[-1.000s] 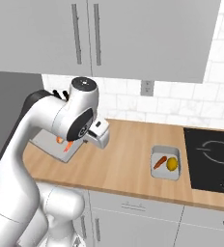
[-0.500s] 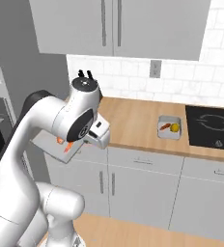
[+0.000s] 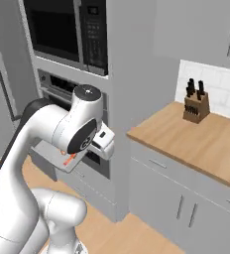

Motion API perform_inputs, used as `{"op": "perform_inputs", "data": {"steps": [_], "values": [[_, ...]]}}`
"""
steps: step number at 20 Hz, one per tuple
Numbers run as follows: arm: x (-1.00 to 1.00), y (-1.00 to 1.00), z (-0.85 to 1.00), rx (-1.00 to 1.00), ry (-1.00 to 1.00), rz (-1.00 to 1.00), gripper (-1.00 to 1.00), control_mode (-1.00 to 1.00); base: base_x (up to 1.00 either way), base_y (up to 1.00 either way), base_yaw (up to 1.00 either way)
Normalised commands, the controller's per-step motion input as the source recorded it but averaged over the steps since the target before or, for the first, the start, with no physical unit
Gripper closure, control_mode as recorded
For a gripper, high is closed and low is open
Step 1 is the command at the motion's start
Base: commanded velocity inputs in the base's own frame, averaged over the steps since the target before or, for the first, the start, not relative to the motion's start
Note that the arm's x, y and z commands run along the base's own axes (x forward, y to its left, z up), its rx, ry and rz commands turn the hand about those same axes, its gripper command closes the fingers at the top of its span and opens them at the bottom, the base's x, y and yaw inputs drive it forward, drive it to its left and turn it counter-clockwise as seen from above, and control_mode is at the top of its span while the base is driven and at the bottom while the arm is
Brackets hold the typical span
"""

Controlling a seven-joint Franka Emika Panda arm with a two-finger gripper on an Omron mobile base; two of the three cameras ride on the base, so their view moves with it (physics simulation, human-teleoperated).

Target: Take the meat container that has the shrimp and place it on the second highest rack of the freezer. Then take the vegetable container that has the carrot and lemon and place it on the highest rack of the freezer.

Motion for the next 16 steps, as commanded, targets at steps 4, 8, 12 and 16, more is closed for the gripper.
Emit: {"op": "perform_inputs", "data": {"steps": [4,8,12,16], "values": [[0.00,0.00,0.00,0.00,0.00,0.00,1.00,1.00,0.57,0.91,0.39],[0.00,0.00,0.00,0.00,0.00,0.00,1.00,1.00,1.00,1.00,0.07],[0.00,0.00,0.00,0.00,0.00,0.00,1.00,1.00,1.00,1.00,-0.07],[0.00,0.00,0.00,0.00,0.00,0.00,1.00,1.00,1.00,1.00,-0.29]]}}
